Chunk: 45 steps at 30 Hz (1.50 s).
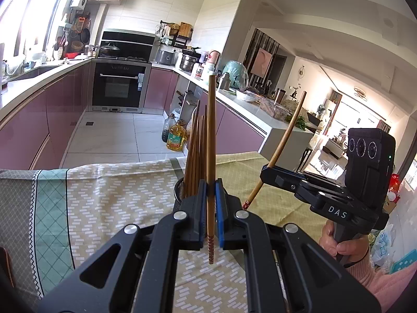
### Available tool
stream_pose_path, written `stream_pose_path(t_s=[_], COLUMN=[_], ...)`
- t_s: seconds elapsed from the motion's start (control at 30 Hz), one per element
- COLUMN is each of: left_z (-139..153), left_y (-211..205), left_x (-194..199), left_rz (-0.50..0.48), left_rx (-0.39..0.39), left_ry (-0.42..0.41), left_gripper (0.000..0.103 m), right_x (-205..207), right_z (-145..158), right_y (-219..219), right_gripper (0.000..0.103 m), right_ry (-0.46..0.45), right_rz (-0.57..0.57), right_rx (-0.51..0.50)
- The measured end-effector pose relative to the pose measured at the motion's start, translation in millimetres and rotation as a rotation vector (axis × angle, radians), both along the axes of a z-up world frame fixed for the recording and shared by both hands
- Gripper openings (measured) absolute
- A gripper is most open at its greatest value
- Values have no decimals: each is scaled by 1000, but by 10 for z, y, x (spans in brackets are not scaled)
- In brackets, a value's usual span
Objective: Organize utensils
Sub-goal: 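Lift the chopstick upright over the cup with the right tool while the left tool raises its own, then lower the chopstick into the mesh cup with the right tool while the left tool lowers its own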
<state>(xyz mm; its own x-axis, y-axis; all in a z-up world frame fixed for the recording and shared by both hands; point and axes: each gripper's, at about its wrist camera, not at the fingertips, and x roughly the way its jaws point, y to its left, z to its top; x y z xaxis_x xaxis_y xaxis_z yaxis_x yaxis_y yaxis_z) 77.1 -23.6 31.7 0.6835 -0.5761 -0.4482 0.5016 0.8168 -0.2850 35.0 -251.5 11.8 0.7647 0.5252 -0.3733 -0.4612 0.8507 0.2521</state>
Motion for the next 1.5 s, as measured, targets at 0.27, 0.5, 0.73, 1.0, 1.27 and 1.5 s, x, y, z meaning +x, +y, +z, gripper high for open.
stream_pose_path(t_s=[0.27,0.5,0.73,1.0,1.27,1.5], left_z=[104,224,335,418,404,370], left_y=[-45,-88,-150,-219,-274,-319], left_x=[47,65,47,68,139,154], left_rz=[3,5,10,21,34,50], left_rx=[0,-3,-2,4,13,37], left_ry=[-27,-63,-101,-126,-116,-105], left_gripper=[7,7,7,7,7,7], right_x=[60,122,158,216,307,359], right_z=[74,145,205,222,209,146], right_y=[-14,-9,-2,5,24,65], right_gripper=[6,6,6,6,6,6], right_ry=[-18,-35,-52,-61,-56,-36], right_rz=[-6,-9,-13,-25,-39,-45], right_rx=[1,2,2,-1,0,-7])
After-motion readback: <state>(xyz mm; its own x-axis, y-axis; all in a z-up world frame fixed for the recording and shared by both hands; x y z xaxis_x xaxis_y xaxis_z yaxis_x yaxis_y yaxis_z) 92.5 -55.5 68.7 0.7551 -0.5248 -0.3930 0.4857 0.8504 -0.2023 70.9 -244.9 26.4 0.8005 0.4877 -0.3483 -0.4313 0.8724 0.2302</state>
